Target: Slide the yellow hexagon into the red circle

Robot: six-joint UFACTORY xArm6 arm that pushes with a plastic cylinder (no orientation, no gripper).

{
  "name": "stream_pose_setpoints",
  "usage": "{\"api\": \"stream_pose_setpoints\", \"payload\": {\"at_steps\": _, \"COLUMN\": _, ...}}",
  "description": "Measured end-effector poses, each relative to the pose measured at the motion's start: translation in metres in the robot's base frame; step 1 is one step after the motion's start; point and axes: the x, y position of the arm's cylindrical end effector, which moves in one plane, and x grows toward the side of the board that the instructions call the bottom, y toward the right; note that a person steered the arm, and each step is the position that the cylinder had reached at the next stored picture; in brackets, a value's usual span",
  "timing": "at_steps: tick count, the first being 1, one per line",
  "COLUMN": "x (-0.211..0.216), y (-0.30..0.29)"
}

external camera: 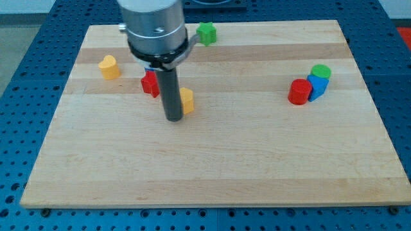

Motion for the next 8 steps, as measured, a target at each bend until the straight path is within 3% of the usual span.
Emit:
{"api": "stream_pose_setpoints", "payload": {"at_steps": 2, "x": -0.007, "y": 0.01}}
{"api": "stream_pose_setpoints", "payload": {"at_steps": 4, "x": -0.018, "y": -0.018}}
{"api": "stream_pose_setpoints", "payload": {"at_steps": 8, "x": -0.056, "y": 0.046}}
